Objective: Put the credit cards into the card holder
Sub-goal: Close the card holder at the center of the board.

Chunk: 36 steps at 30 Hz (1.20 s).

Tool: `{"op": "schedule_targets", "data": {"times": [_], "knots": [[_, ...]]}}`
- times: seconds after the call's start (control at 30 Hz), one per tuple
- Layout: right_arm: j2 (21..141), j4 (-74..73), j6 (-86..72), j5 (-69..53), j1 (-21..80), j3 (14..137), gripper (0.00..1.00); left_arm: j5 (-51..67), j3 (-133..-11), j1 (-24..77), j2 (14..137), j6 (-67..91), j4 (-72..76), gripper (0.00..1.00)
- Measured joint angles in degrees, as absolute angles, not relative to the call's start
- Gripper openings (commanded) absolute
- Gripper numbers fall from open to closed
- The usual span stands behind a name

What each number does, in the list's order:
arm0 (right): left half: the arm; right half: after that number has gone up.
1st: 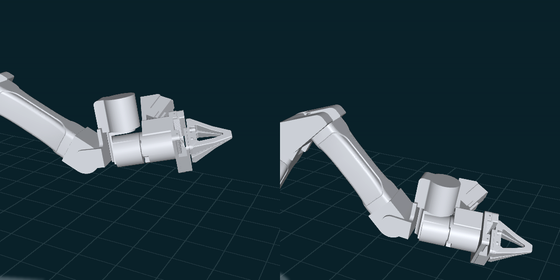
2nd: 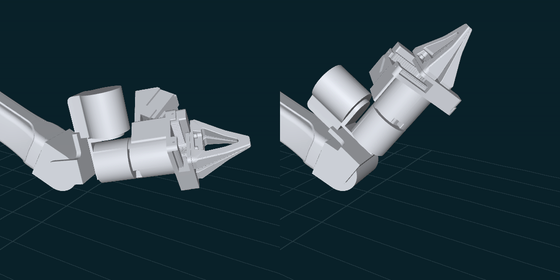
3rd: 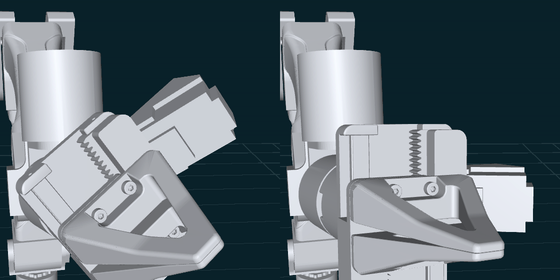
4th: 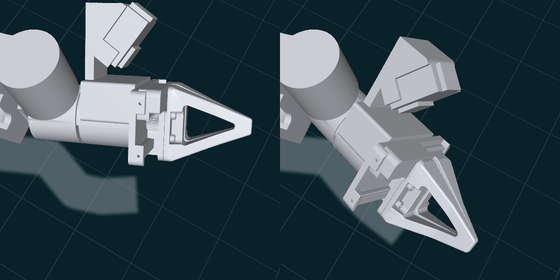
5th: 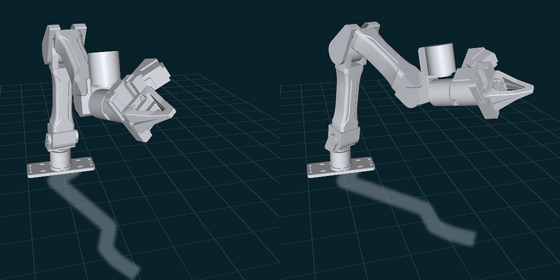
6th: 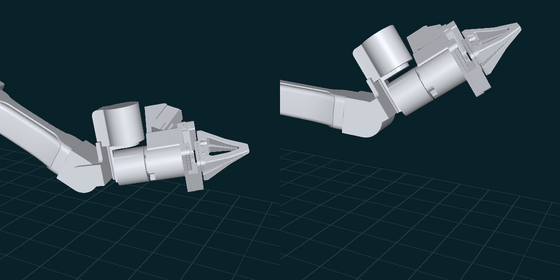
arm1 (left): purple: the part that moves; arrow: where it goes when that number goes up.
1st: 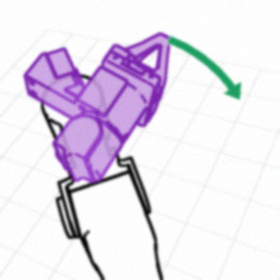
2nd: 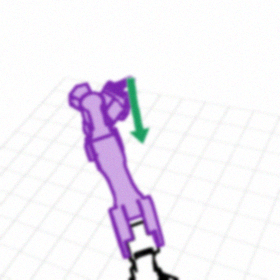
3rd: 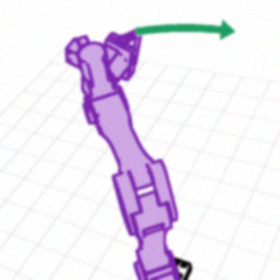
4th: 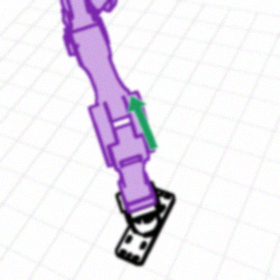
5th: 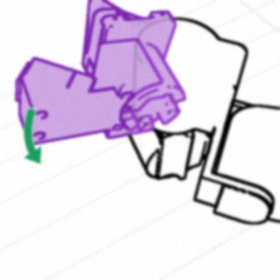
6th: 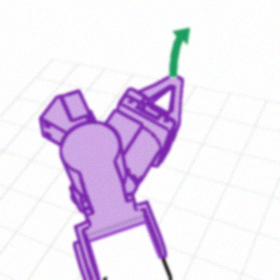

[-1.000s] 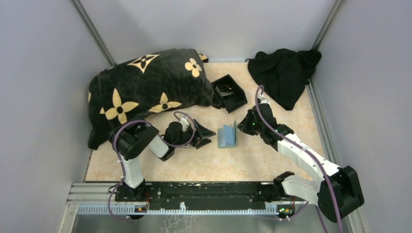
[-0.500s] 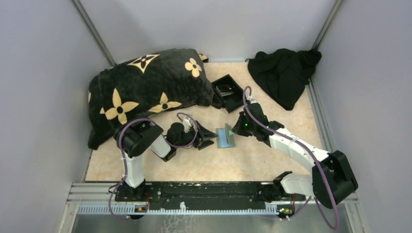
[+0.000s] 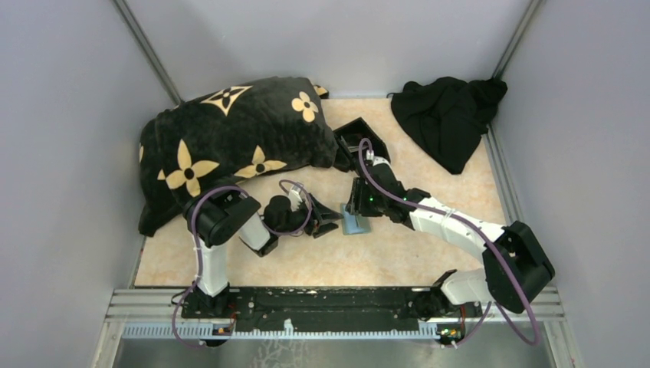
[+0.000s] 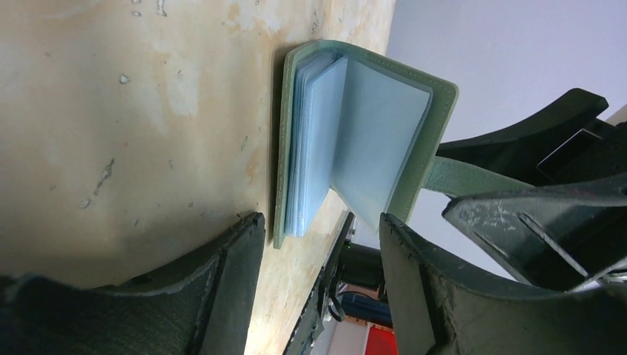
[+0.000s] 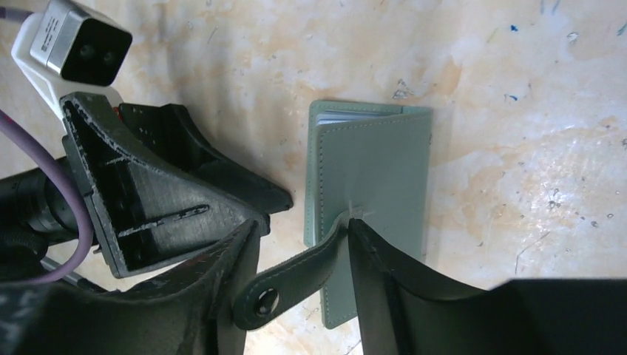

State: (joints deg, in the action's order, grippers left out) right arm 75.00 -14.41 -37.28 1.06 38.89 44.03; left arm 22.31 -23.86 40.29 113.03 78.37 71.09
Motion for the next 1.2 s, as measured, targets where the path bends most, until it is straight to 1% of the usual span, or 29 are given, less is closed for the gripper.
{"op": "schedule_targets", "data": {"times": [0.8, 0.93, 1.07, 1.2], "knots": [[76.27, -12.97, -38.39, -0.01, 44.34, 47.03, 0.51, 22.31, -21.96, 40.40, 114.78, 78.59, 74.85, 0.56], [77.69, -11.35, -38.85, -0.38, 44.60, 47.00, 0.51, 22.22, -19.31, 40.40, 114.06, 78.43, 75.90, 0.55], [79.70, -9.04, -39.29, -1.15, 44.62, 46.83, 0.51, 21.80, -15.33, 40.40, 111.11, 78.35, 75.46, 0.50], [81.60, -6.15, -39.86, -1.87, 44.64, 45.84, 0.51, 21.12, -11.92, 40.40, 106.96, 77.69, 72.95, 0.50]]}}
